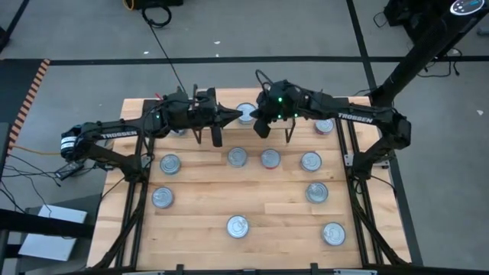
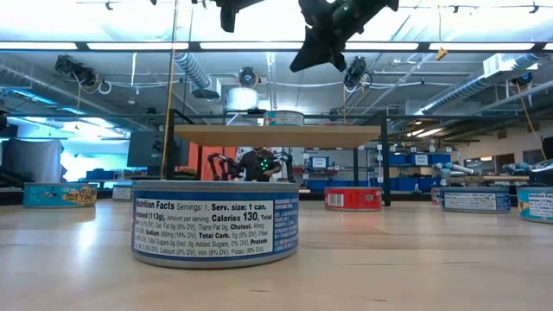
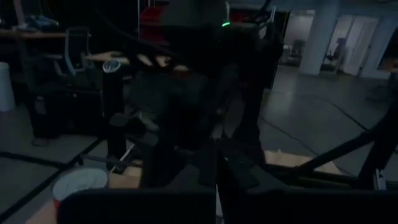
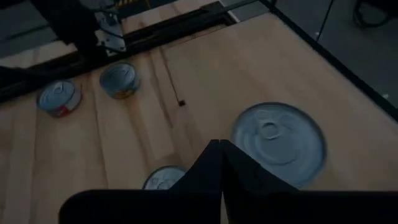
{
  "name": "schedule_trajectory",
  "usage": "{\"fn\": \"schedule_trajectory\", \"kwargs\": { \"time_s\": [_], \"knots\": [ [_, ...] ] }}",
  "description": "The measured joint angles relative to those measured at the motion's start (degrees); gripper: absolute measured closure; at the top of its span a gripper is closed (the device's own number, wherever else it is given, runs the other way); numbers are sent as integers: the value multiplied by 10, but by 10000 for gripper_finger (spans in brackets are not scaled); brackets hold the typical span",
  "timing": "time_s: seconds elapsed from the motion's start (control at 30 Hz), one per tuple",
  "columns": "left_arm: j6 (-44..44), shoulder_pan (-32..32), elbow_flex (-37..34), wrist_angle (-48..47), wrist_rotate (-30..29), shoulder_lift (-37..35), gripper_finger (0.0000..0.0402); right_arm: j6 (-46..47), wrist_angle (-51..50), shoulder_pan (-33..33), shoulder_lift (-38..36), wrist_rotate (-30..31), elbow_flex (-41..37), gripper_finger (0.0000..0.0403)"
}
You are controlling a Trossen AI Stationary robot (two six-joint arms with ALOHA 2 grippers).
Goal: Stack canned seafood by type on shelf
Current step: Put the yellow-blue tuna can on the shelf
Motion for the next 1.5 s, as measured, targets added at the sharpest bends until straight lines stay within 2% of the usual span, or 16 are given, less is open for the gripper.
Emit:
{"fn": "schedule_trajectory", "kwargs": {
  "time_s": [0.2,0.37,0.53,0.67,0.83,1.03,1.2,1.5],
  "knots": [
    [-38,-2,-102,148,21,-15,400,-22,43,-30,20,-77,0,395],
    [-48,-2,-163,181,20,-38,400,-22,59,-51,48,-81,0,396],
    [-46,2,-171,185,15,-54,400,5,55,-76,71,-101,7,396],
    [-36,6,-172,169,8,-59,400,-7,11,-76,108,-107,56,397],
    [-34,10,-172,159,9,-74,398,-26,-81,-72,161,-76,142,397],
    [-31,10,-171,150,8,-91,398,-44,-145,-80,196,-56,192,397],
    [-33,10,-171,136,6,-91,397,-51,-132,-84,206,-31,190,397],
    [-34,10,-171,126,6,-91,397,-49,-74,-94,227,-26,191,397]
  ]
}}
